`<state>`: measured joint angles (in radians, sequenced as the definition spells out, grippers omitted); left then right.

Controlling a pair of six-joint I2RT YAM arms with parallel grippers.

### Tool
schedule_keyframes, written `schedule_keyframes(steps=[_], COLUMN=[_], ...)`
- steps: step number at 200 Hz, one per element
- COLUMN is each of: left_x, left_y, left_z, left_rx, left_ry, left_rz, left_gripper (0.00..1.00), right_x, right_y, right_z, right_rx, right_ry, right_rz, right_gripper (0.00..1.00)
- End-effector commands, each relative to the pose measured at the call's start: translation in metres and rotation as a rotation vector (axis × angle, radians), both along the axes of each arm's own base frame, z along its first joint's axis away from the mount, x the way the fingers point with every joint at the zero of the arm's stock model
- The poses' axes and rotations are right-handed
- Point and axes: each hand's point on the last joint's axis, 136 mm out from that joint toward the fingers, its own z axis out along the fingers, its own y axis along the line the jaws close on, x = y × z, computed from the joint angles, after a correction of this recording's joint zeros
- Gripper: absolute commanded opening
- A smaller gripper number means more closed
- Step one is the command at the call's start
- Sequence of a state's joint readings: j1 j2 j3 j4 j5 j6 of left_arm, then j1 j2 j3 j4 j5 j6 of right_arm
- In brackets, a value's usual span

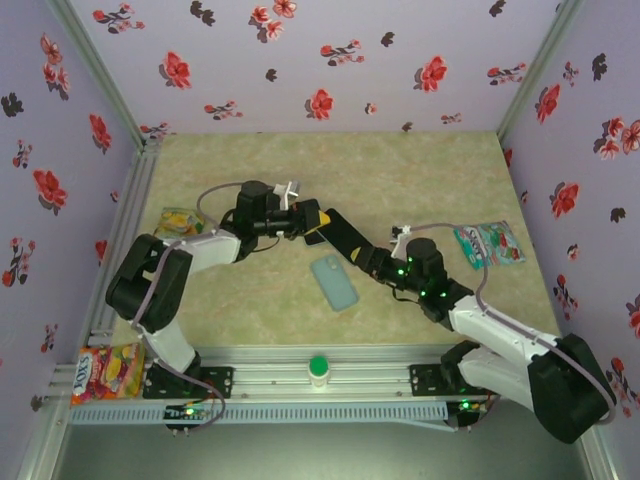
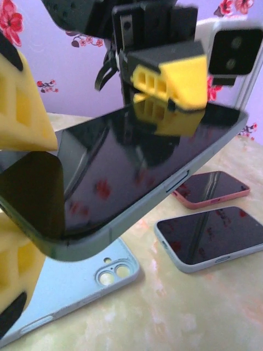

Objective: Put the phone into the phone case

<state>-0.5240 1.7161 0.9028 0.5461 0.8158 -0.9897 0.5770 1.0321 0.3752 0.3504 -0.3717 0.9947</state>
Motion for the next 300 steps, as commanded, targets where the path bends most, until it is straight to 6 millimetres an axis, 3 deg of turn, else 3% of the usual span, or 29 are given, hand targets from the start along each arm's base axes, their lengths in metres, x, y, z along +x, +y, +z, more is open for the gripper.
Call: schedule_keyframes(steps=[1,105,127,158,180,240,300], left_x=[-0.015,-0.021,-0.022,-0.022,-0.023,-0.026,-0.031], left_y=[-0.008,-0.013,-0.014,-0.013,-0.013,-0.013,-0.018], left_z=[-0.008,-0.023,-0.027,-0.034,-0.04,-0.051,-0.059], left_rx=[0.042,0.057,0.062,0.077,0.095,0.128,0.162], left_ry=[0.028,0.075,0.081,0.092,0.097,0.108,0.111], left_rz=[-0.034,-0.046,-0.05,-0.05,-0.05,-0.055,-0.076], left_gripper=[0.0,0.0,0.0,0.0,0.0,0.0,0.0], right_x=[0.008,0.016,0.016,0.014,0.012,0.006,0.005], right_y=[0.024,0.031,0.03,0.029,0.027,0.022,0.02], right_z=[0.079,0.105,0.112,0.122,0.129,0.145,0.149], right_rx=[0.143,0.211,0.239,0.275,0.289,0.326,0.338], right_ry=[-0.272,-0.337,-0.353,-0.37,-0.382,-0.429,-0.448], right_rz=[0.084,0.082,0.077,0.076,0.073,0.066,0.061], right_gripper=[0.36,0.52,0.5,0.36,0.32,0.27,0.4])
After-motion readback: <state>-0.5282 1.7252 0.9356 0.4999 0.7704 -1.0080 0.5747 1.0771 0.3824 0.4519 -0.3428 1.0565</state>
